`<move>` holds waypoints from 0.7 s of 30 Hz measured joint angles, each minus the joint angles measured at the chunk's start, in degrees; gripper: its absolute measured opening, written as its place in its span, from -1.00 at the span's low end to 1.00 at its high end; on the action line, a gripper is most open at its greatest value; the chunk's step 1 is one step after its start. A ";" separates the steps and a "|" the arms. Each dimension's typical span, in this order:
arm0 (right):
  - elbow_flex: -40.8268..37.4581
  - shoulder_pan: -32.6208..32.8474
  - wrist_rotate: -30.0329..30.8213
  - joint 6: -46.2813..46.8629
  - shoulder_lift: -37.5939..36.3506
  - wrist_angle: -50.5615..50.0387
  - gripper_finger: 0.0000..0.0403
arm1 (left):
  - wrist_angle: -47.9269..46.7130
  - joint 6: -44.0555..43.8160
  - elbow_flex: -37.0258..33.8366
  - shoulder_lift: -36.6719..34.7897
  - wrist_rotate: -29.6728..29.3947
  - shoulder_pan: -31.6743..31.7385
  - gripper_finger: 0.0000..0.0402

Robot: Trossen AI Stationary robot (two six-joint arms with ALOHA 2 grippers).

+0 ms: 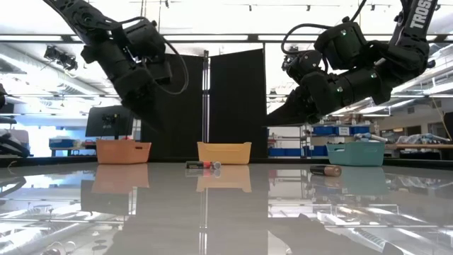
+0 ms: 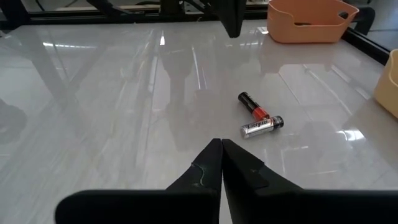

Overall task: Sort batteries
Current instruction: Put the red battery into the orange bin

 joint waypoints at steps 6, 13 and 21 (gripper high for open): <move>0.00 -0.02 0.00 0.39 0.00 0.00 -0.96 | -1.23 -2.54 0.75 0.92 1.20 -0.16 -0.94; 0.00 -0.39 0.01 1.55 -0.02 -1.54 -0.90 | -1.61 0.03 5.23 6.84 0.07 -2.36 -0.71; 0.00 -0.39 0.01 1.48 -0.02 -1.62 -0.96 | 6.69 -0.98 6.08 14.08 -2.47 -2.99 -0.25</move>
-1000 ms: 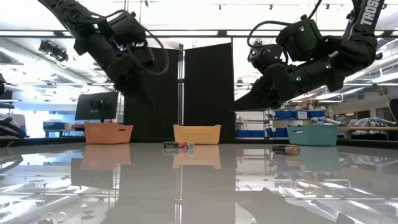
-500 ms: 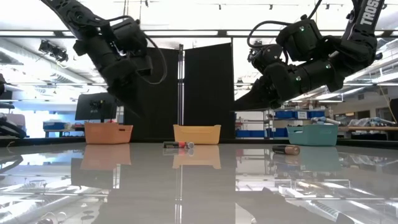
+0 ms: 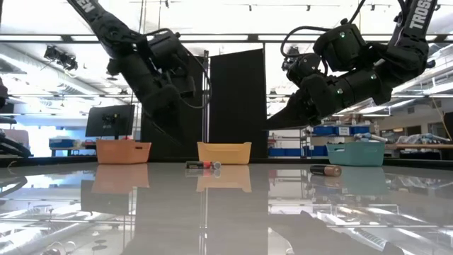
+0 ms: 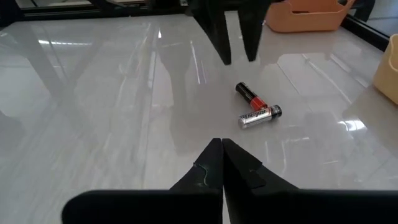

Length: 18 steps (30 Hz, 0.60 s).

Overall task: Sort batteries
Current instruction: Put the red battery into the orange bin

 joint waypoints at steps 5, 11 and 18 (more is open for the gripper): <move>0.00 0.00 0.01 -0.08 0.00 -0.02 -0.92 | 4.75 -0.64 0.02 2.72 0.02 -0.01 -0.11; 0.00 0.00 -0.01 -0.18 0.02 -0.13 -0.92 | 8.44 -1.55 0.00 6.71 -0.07 0.02 -0.09; 0.00 0.00 0.01 -0.49 0.02 -0.15 -0.94 | 11.54 -2.65 0.04 10.80 -0.94 0.00 -0.09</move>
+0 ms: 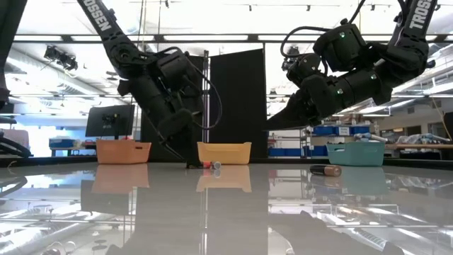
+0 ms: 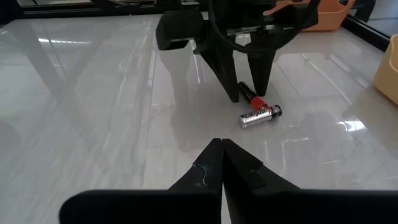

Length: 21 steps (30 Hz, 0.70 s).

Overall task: Sort batteries
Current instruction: Put the red battery into the orange bin

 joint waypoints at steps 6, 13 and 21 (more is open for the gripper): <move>0.00 0.00 -0.02 -0.04 0.02 0.02 -0.90 | 0.06 -1.65 0.04 0.33 -0.42 0.02 -0.15; 0.00 0.00 -0.02 -0.06 0.04 0.02 -0.94 | -0.39 -0.87 0.04 0.35 -1.07 0.02 -0.41; -0.02 0.00 -0.02 -0.07 0.04 0.02 -0.96 | -2.85 5.88 0.14 -0.46 -1.04 -0.62 -0.76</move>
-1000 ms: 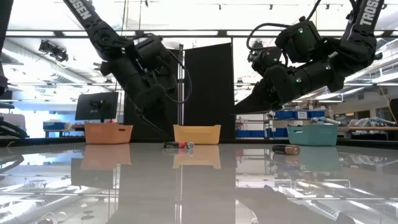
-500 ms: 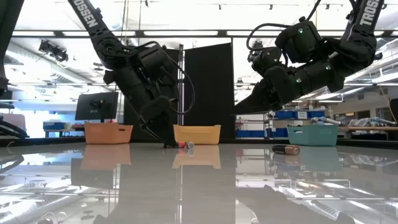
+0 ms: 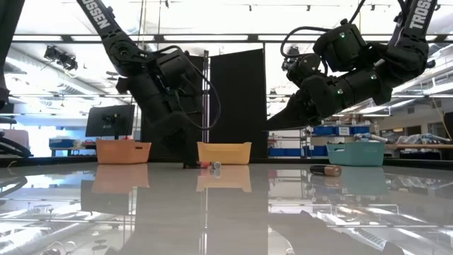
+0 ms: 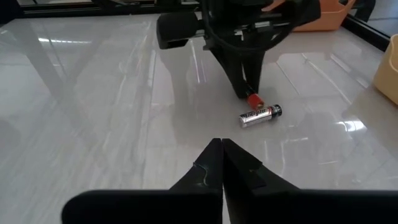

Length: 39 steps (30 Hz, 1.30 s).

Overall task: Sort batteries
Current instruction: Put the red battery into the orange bin

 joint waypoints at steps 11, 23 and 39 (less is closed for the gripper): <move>-0.02 0.01 0.00 -0.42 0.00 0.04 -0.97 | -11.08 -0.08 -0.34 -11.92 -5.65 -0.19 -0.76; -0.02 0.11 2.86 -1.54 0.02 0.10 -0.97 | -26.10 -8.85 -0.26 -26.55 -26.77 5.41 -0.76; -0.02 0.07 2.86 -1.53 0.04 0.11 -0.96 | -18.80 -9.07 -7.63 -26.67 -18.08 31.09 -0.76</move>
